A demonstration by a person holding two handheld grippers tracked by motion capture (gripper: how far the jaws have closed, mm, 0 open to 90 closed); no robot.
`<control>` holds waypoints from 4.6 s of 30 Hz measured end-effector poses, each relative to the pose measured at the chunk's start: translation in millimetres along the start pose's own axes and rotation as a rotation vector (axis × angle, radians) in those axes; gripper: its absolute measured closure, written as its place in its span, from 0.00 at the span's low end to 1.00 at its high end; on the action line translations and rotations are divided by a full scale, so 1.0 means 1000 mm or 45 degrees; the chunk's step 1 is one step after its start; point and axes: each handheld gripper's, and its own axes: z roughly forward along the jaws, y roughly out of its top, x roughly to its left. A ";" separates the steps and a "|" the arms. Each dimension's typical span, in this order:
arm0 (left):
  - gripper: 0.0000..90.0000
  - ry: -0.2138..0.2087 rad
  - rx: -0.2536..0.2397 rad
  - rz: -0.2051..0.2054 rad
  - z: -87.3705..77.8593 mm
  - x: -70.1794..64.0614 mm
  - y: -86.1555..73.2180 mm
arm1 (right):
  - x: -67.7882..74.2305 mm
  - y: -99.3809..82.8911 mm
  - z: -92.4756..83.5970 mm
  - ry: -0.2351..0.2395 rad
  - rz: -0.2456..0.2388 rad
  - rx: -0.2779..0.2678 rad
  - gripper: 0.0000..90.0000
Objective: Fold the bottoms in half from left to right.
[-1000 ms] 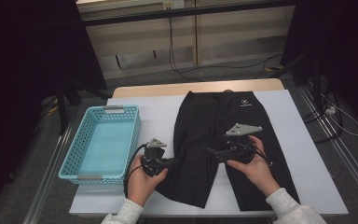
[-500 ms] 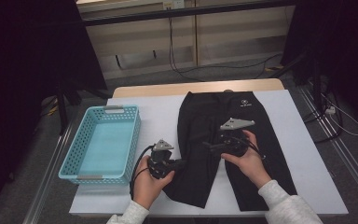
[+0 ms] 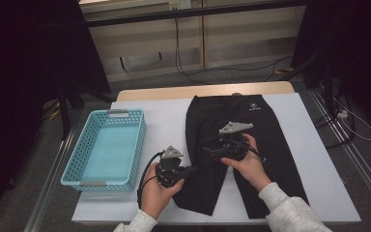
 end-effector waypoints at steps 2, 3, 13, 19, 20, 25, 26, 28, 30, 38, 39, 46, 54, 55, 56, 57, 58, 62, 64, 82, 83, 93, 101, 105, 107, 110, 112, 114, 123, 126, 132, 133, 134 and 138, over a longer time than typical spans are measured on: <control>0.98 -0.001 -0.001 -0.005 0.000 0.000 0.000 | 0.001 0.003 0.003 0.004 -0.003 0.002 0.20; 0.98 0.001 -0.001 -0.007 0.001 0.000 -0.001 | 0.002 0.004 0.004 0.001 -0.006 -0.001 0.20; 0.98 -0.006 0.009 -0.011 0.003 0.002 -0.002 | 0.005 0.014 0.019 0.040 0.001 0.017 0.20; 0.98 -0.018 0.010 -0.013 0.006 0.001 -0.004 | 0.009 0.020 0.025 0.075 0.005 0.017 0.20; 0.98 -0.018 0.009 -0.014 0.007 0.001 -0.004 | 0.010 0.021 0.025 0.074 -0.001 0.020 0.20; 0.98 -0.037 0.006 -0.011 0.009 0.000 -0.005 | 0.012 0.024 0.032 0.089 -0.004 0.031 0.19; 0.98 -0.043 0.002 -0.008 0.010 -0.001 -0.005 | 0.013 0.024 0.035 0.087 -0.008 0.033 0.19; 0.98 -0.057 0.001 0.001 0.011 -0.003 -0.004 | 0.013 0.024 0.040 0.079 -0.012 0.051 0.19; 0.98 -0.057 -0.004 0.005 0.012 -0.004 -0.004 | 0.013 0.023 0.047 0.076 -0.004 0.066 0.19; 0.98 -0.067 -0.028 0.000 0.012 -0.005 -0.004 | 0.014 0.022 0.072 0.067 0.011 0.139 0.29; 0.98 -0.068 -0.026 -0.003 0.012 -0.004 -0.004 | 0.015 0.021 0.075 0.044 -0.016 0.159 0.31; 0.98 -0.063 -0.036 -0.004 0.010 -0.003 -0.003 | 0.005 0.023 0.075 -0.034 -0.052 0.172 0.80; 0.98 -0.072 -0.055 -0.003 0.012 -0.006 0.000 | -0.012 0.027 0.040 -0.011 0.021 0.056 0.96; 0.98 -0.076 -0.059 0.002 0.012 -0.006 0.001 | -0.013 0.027 0.035 -0.017 0.014 0.047 0.96; 0.98 -0.078 -0.059 0.003 0.012 -0.007 0.002 | -0.014 0.027 0.029 -0.019 0.008 0.045 0.96; 0.98 -0.081 -0.062 0.004 0.012 -0.008 0.002 | -0.015 0.026 0.024 -0.025 0.003 0.046 0.97; 0.98 -0.082 -0.059 0.005 0.013 -0.009 0.002 | -0.017 0.025 0.019 -0.033 -0.004 0.050 0.97; 0.98 -0.102 -0.055 0.010 0.016 -0.011 0.002 | -0.024 0.015 0.000 -0.044 -0.010 0.073 0.97; 0.98 -0.103 -0.049 0.017 0.018 -0.013 0.002 | -0.025 0.009 -0.007 -0.067 -0.032 0.085 0.97; 0.98 -0.119 -0.022 0.020 0.022 -0.015 0.000 | -0.015 0.027 0.031 -0.104 -0.166 0.058 0.56; 0.98 -0.118 -0.023 0.021 0.021 -0.015 0.000 | -0.014 0.029 0.036 -0.097 -0.172 0.059 0.56; 0.98 -0.116 -0.005 0.004 0.022 -0.012 -0.003 | -0.017 0.022 0.080 -0.132 -0.175 0.151 0.55; 0.98 -0.142 -0.040 -0.003 0.021 -0.013 0.005 | -0.030 0.026 0.073 -0.101 -0.077 0.119 1.00; 0.98 -0.160 -0.076 0.016 0.017 -0.017 0.014 | -0.047 0.038 0.055 -0.099 0.013 0.067 1.00; 0.98 -0.173 -0.091 0.014 0.016 -0.018 0.018 | -0.053 0.044 0.047 -0.094 0.019 0.049 1.00; 0.98 -0.183 -0.100 0.015 0.015 -0.018 0.021 | -0.057 0.051 0.037 -0.090 0.006 0.032 1.00; 0.98 -0.184 -0.101 0.017 0.014 -0.018 0.023 | -0.057 0.054 0.032 -0.088 0.003 0.018 1.00; 0.98 -0.193 -0.115 0.015 0.013 -0.019 0.024 | -0.059 0.056 0.028 -0.082 0.012 0.002 1.00; 0.98 -0.197 -0.120 0.013 0.013 -0.019 0.025 | -0.064 0.058 0.017 -0.080 0.042 -0.029 1.00; 0.98 -0.202 -0.118 0.015 0.013 -0.019 0.026 | -0.065 0.057 0.015 -0.082 0.042 -0.024 1.00; 0.98 -0.200 -0.098 0.016 0.016 -0.020 0.021 | -0.060 0.042 0.028 -0.056 -0.030 0.125 1.00; 0.98 -0.205 -0.091 0.014 0.017 -0.020 0.020 | -0.058 0.037 0.031 -0.053 -0.044 0.146 1.00; 0.98 -0.202 -0.088 0.012 0.018 -0.020 0.019 | -0.057 0.033 0.034 -0.059 -0.058 0.161 1.00; 0.98 -0.196 -0.085 0.004 0.018 -0.019 0.017 | -0.053 0.027 0.043 -0.067 -0.076 0.164 0.98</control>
